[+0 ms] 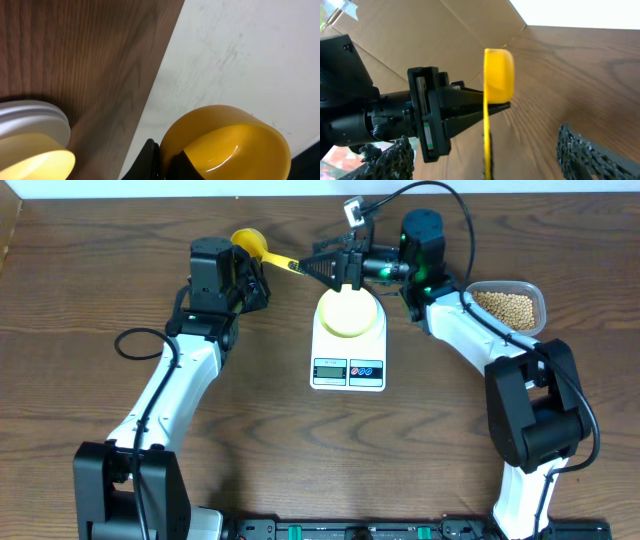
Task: Scoop item into bowl and weigh 50g on scale
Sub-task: 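Bring the right gripper to the scoop handle beside the left gripper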
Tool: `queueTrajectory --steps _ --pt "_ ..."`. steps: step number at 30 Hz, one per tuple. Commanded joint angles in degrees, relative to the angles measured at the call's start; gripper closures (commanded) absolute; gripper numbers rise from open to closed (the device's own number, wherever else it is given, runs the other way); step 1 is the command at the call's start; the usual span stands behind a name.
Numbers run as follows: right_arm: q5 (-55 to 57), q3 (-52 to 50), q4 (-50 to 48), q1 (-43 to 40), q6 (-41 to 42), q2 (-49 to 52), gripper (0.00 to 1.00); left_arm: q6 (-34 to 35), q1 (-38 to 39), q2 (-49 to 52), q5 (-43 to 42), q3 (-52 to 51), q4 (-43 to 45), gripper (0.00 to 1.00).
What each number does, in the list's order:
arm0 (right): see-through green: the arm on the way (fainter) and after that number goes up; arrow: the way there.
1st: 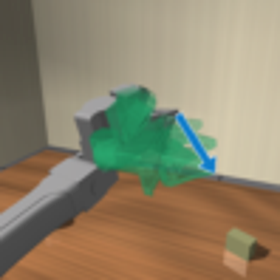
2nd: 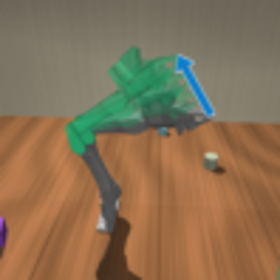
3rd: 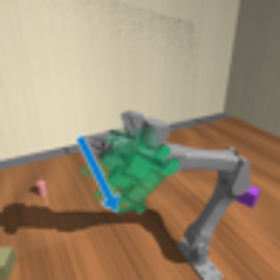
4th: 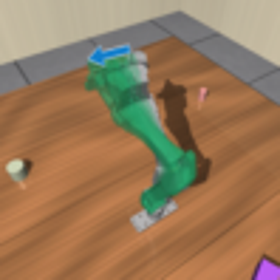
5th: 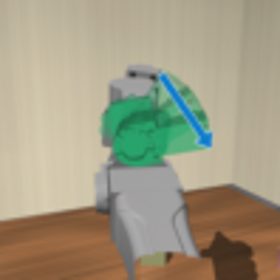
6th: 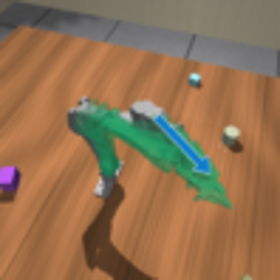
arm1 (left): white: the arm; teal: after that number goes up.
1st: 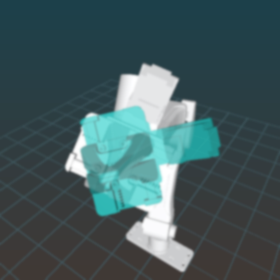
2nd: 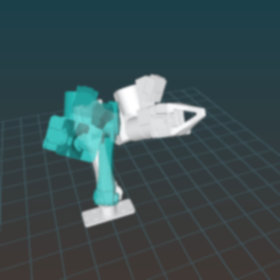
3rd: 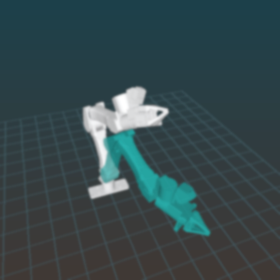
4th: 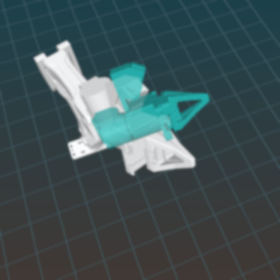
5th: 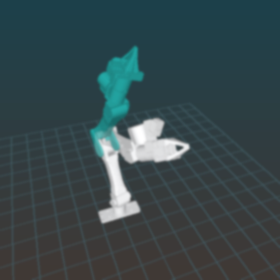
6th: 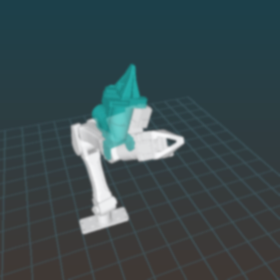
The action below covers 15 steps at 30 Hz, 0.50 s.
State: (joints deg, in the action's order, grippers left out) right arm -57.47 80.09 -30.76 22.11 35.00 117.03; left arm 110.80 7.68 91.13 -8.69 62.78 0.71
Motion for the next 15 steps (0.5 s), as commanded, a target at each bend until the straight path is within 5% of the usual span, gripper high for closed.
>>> queueTrajectory --steps 1,15 --pt "-0.72 0.87 -0.11 1.07 0.07 0.42 0.14 0.11 0.17 -0.81 0.11 1.31 0.31 0.92" --pt "0.37 0.87 -0.61 2.38 0.07 0.42 0.34 5.92 1.66 -0.81 0.13 1.31 1.14 0.92"
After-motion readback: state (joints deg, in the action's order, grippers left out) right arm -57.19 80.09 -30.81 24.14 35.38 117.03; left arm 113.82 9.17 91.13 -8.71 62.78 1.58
